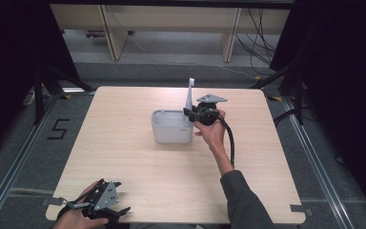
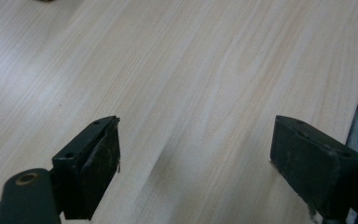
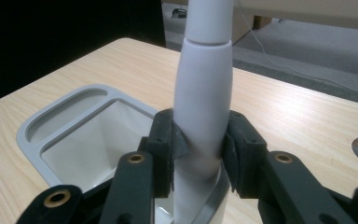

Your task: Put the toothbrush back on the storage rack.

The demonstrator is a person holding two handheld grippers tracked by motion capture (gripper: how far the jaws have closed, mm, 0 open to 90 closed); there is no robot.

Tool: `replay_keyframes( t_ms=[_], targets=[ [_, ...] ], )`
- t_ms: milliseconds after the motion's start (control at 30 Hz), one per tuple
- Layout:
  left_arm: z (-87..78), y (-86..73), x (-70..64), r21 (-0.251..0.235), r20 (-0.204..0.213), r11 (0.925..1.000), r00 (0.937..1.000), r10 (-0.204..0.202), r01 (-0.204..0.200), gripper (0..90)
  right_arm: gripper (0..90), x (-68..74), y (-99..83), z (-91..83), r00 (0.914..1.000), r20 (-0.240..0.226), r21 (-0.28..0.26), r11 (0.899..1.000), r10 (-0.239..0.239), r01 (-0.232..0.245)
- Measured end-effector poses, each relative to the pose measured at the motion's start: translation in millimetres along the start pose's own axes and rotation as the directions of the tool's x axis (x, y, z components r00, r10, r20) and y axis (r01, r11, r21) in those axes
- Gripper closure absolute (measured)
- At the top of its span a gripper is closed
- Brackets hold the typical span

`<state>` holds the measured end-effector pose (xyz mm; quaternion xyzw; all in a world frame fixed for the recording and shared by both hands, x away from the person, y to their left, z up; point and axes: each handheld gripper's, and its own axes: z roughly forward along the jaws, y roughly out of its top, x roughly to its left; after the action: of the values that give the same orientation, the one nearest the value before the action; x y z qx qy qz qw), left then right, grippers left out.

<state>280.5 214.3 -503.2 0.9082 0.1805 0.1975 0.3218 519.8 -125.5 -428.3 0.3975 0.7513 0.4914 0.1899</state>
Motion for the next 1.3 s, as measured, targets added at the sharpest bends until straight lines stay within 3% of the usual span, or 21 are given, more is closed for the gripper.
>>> replay_keyframes(
  t_ms=[67, 133, 433, 467, 500, 567, 700, 733, 767, 800, 1033, 1133, 1167, 1233, 1300],
  targets=[
    [0.0, -0.2, 0.1, 0.000, 0.000, 1.0000, 1.0000, 0.001, -0.001, 15.7, 66.6, 1.7, -0.9, 1.4, 1.0000, 0.006, 0.003, 1.000, 0.001, -0.001],
    [0.0, -0.2, 0.5, 0.001, 0.000, 1.0000, 1.0000, 0.002, -0.002, 15.6, 66.6, 0.1, -0.6, 1.8, 0.9994, 0.003, 0.005, 0.999, -0.035, 0.035],
    [0.3, -0.2, 0.0, 0.004, 0.002, 1.0000, 1.0000, 0.003, -0.003, 15.6, 66.6, 2.2, -3.5, 0.2, 0.9998, 0.017, 0.015, 1.000, 0.007, -0.007],
    [0.1, -0.1, 0.1, 0.007, 0.000, 1.0000, 1.0000, 0.003, -0.003, 15.6, 66.6, 0.2, -3.0, 0.3, 0.9996, 0.019, 0.009, 1.000, -0.020, 0.020],
    [0.3, -0.2, 0.2, 0.004, 0.001, 1.0000, 1.0000, 0.002, -0.002, 15.6, 66.6, 2.2, -3.4, 0.0, 0.9999, 0.015, 0.018, 1.000, 0.008, -0.008],
    [-0.6, 0.2, 0.4, 0.012, 0.002, 0.9999, 0.9999, 0.011, -0.011, 15.6, 66.6, 0.7, -3.2, 0.7, 0.9997, 0.015, 0.008, 1.000, -0.017, 0.016],
    [-0.1, 0.1, -0.1, 0.004, 0.002, 1.0000, 1.0000, 0.000, 0.000, 15.6, 65.9, 0.9, -3.3, 0.3, 0.9998, 0.016, 0.012, 1.000, -0.007, 0.007],
    [-0.2, 0.1, -0.3, 0.004, 0.002, 1.0000, 1.0000, 0.000, 0.000, 15.6, 64.8, 1.0, -3.1, 0.0, 0.9999, 0.010, 0.001, 1.000, 0.007, -0.007],
    [0.1, -0.1, -0.2, 0.001, 0.002, 1.0000, 1.0000, 0.001, -0.001, 15.6, 62.9, -0.7, -2.3, -0.2, 0.9997, 0.017, -0.017, 1.000, -0.018, 0.019],
    [-0.1, -0.2, 0.1, 0.006, 0.001, 1.0000, 1.0000, 0.002, -0.002, 15.6, 62.2, 0.2, -1.1, -1.3, 0.9999, 0.012, -0.018, 1.000, 0.008, -0.008],
    [0.5, -0.3, 0.2, 0.004, 0.001, 1.0000, 1.0000, 0.001, -0.001, 15.6, 55.9, 1.5, 5.5, -7.0, 0.9998, 0.017, -0.045, 0.999, -0.012, 0.012],
    [0.3, 0.0, -0.3, 0.001, 0.002, 1.0000, 1.0000, -0.001, 0.001, 15.6, 49.8, 1.8, 5.3, -7.5, 0.9999, 0.009, -0.027, 1.000, 0.012, -0.012],
    [0.3, -0.1, -0.2, 0.003, 0.002, 1.0000, 1.0000, 0.000, 0.000, 15.7, 48.7, -0.2, 5.3, -7.5, 0.9995, 0.026, -0.032, 0.999, -0.016, 0.017],
    [0.6, -0.4, 0.3, 0.003, 0.001, 1.0000, 1.0000, 0.002, -0.002, 15.7, 47.9, 0.6, 5.0, -8.6, 0.9996, 0.010, -0.020, 0.999, 0.026, -0.026],
    [-0.2, 0.0, -0.1, 0.004, 0.001, 1.0000, 1.0000, 0.001, -0.001, 15.6, 44.7, -1.1, 5.1, -9.8, 0.9998, 0.016, -0.020, 1.000, 0.014, -0.014]
  ],
)
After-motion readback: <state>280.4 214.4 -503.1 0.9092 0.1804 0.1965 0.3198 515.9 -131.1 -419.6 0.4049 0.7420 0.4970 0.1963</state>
